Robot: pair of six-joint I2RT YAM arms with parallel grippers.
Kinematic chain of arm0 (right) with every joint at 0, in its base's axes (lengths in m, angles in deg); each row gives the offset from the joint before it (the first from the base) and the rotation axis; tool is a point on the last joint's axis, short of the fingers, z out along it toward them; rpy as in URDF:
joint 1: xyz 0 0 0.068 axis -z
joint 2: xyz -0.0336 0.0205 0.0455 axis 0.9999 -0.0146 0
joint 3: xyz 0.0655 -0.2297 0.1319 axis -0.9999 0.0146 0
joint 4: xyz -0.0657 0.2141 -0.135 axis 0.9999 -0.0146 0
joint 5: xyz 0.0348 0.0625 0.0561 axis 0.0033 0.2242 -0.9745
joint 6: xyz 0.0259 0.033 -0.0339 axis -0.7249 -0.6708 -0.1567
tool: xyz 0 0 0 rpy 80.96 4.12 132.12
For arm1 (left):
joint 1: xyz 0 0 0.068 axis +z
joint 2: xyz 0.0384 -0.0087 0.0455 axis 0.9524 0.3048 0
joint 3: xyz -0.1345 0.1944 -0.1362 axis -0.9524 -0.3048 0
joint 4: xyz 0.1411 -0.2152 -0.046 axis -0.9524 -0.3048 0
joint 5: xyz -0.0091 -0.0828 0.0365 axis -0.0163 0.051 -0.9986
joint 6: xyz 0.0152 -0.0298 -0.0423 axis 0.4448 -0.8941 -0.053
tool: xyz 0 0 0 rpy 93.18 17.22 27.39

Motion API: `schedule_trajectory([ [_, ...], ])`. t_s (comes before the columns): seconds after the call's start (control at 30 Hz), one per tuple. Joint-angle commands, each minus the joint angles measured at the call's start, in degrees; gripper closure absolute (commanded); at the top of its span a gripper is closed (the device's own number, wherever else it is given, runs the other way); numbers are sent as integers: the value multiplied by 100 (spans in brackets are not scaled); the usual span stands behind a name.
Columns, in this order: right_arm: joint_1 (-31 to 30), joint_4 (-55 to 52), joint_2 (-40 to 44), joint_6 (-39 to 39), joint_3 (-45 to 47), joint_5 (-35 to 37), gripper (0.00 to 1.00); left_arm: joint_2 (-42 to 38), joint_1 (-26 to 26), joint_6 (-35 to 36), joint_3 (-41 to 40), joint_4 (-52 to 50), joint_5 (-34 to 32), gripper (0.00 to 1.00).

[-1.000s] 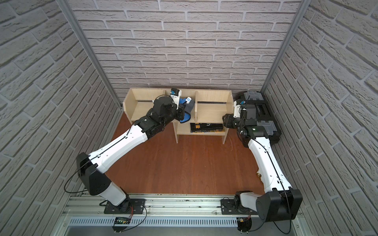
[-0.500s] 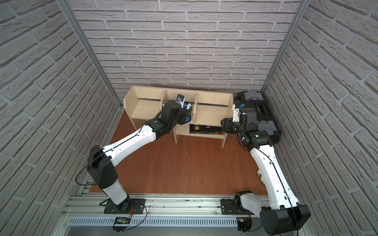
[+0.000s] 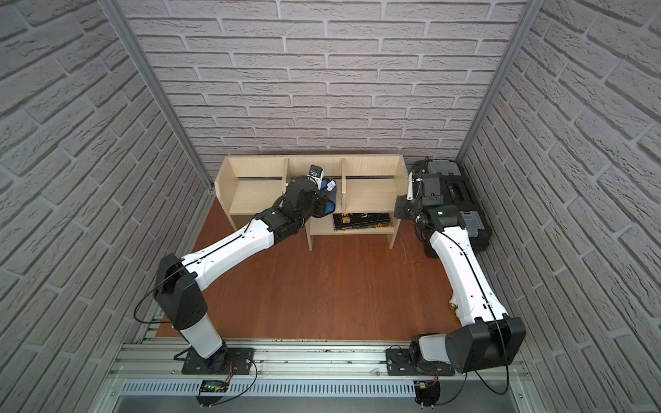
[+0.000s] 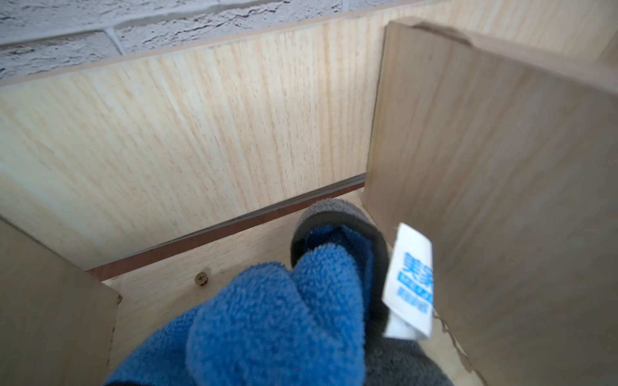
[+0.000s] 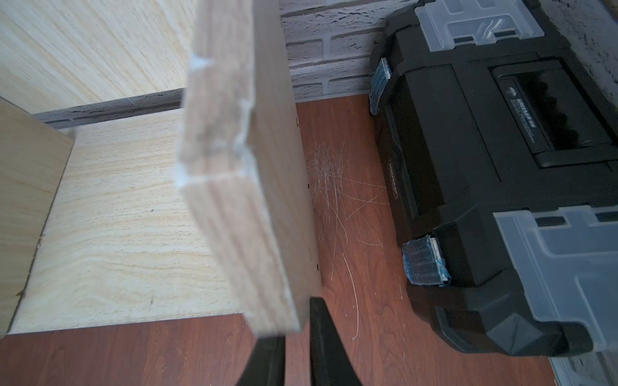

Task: Wipe the bookshelf clean with a cloth
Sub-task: Wipe the dust from the shelf, then adjust the cleaning item.

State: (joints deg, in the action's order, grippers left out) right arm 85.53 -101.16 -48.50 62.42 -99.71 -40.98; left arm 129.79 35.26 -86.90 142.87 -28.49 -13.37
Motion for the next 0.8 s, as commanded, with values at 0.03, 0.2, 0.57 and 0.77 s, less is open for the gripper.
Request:
schedule_trajectory([
  [0.03, -51, 255, 129, 36, -40, -554, 65, -173, 0, -139, -162, -75, 77, 100],
  [0.2, -216, 76, 744, 79, 38, -276, 34, -551, 0, -403, 133, -124, 795, 100],
  [0.57, -1098, 796, 2147, -321, 472, -1314, 8, -1891, 178, -1238, 366, 158, 2655, 100],
  [0.77, -1172, 4529, 2870, -2621, 2077, -3667, 1, -2628, 440, -2964, -1006, 2512, 4594, 100],
])
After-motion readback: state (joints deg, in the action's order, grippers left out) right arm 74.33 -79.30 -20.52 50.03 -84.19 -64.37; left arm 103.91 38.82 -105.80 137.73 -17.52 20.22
